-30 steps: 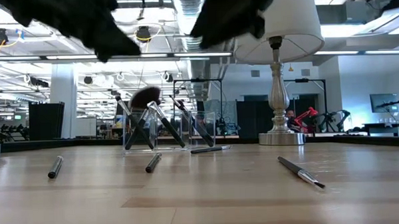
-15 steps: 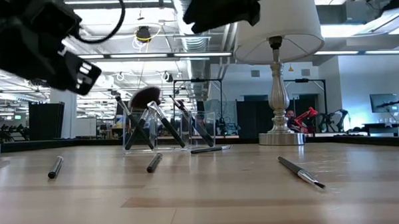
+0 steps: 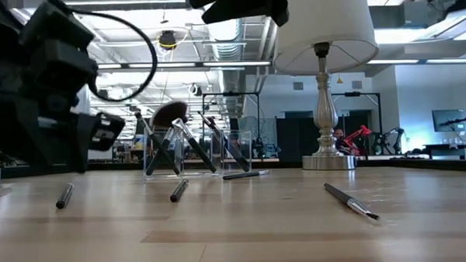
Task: Put items in baskets/containers
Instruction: Put the eyeshadow brush into the center transparent organizer
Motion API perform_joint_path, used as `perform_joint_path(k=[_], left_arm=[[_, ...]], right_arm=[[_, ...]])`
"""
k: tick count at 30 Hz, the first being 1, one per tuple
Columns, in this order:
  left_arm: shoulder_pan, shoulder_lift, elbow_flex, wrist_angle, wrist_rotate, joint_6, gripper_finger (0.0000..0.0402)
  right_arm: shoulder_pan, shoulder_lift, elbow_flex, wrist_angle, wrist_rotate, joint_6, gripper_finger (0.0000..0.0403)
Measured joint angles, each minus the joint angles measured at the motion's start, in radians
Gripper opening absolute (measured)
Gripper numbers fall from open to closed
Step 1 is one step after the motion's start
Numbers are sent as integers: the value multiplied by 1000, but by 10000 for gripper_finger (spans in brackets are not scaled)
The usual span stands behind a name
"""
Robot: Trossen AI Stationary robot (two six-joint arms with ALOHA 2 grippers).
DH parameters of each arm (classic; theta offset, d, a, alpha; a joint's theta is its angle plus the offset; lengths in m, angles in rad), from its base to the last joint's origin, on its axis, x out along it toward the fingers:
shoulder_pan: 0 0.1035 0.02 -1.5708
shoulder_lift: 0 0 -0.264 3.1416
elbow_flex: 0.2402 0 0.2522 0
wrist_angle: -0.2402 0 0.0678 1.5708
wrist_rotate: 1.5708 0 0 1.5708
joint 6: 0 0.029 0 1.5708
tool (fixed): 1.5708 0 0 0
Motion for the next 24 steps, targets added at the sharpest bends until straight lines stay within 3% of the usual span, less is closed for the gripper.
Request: perform_joint_path(k=[10,15,20,24], left_arm=[[0,208,3,162,4,3,124],[5,219,-1,169,-6,9,89],[5,209,-13,169,-24,-2,15],[3,188,-12,161,-26,-32,15]], right_arm=[[2,0,0,50,0,26,132],[2,0,0,53,0,26,130],[1,11,0,109,1,28,126],[-13,88,-1,234,-78,25,138]])
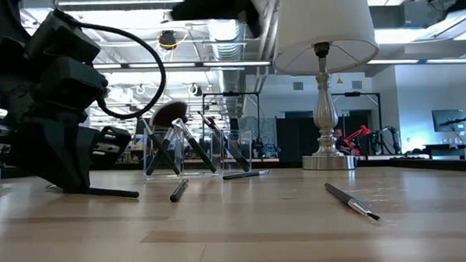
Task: Put items in baskets/containers
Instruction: Put the eyeshadow brush into the center transparent organizer
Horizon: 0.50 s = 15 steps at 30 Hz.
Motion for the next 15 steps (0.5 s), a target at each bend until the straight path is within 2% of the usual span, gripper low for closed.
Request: perform_joint_path(k=[3,9,15], left_arm=[[-8,-40,1,-17,-9,-5,10],[-29,-141,2,-44,-14,-18,10],[-32,-183,2,-78,-42,-25,10]], right_arm=[[-11,82,4,64,-64,-22,159],[-56,241,94,46,-170,26,199],[-103,386,231,-38,-299,48,199]])
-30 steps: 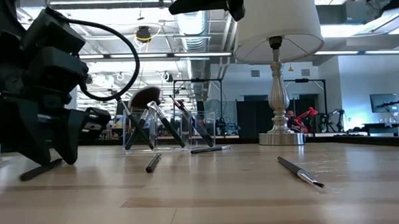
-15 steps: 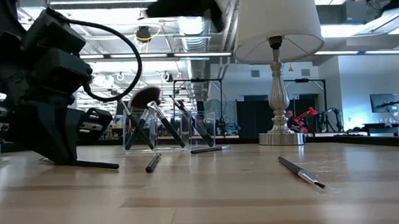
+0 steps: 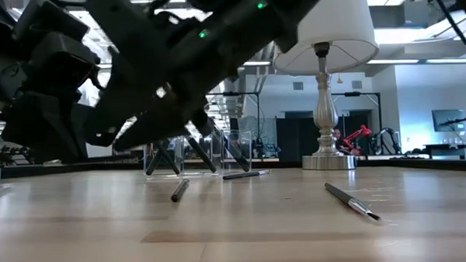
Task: Put items in baskets/containers
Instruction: Put the eyeshadow brush into the center transparent organizer
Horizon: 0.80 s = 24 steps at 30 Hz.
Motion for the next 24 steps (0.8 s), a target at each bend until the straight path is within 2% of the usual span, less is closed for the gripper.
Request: perform_joint_path(k=[6,13,24], left_arm=[[0,6,0,-7,-6,0,10],[1,6,0,-12,-7,1,10],[1,5,0,-11,-33,3,11]], right_arm=[[-42,75,115,-46,-112,35,173],[-49,83,148,-205,-112,110,141],[-54,84,148,-204,-111,114,134]])
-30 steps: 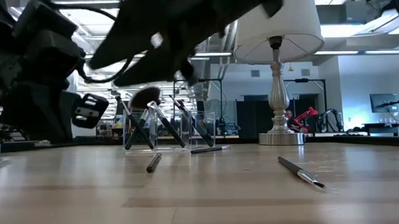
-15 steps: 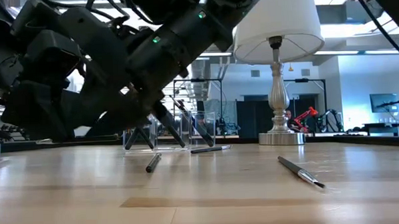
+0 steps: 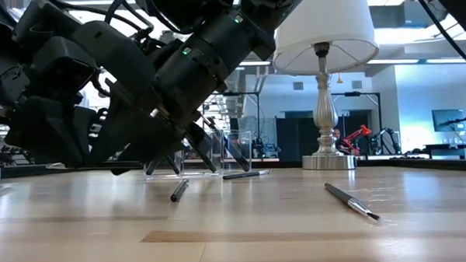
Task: Put items in baskets/containers
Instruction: Put the eyeshadow brush into the center transparent organizer
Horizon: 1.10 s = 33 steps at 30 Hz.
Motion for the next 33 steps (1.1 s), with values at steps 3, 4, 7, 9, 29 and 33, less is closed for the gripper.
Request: perform_joint_path(k=[3,4,7,9,29,33], left_arm=[[0,0,0,1,-1,0,11],[0,0,0,1,-2,0,11],[-1,0,1,8,-24,0,11],[0,-1,2,9,-32,0,11],[0,-1,2,19,-39,-33,31],[-1,-12,2,30,-54,-84,46]], right_arm=[[0,0,0,-7,0,-1,124],[0,0,0,-6,0,-1,119],[0,0,0,-2,-1,-1,102],[0,0,0,-8,-8,-1,90],[-17,0,-2,-12,-24,-3,10],[-18,-5,-2,-10,-23,26,10]])
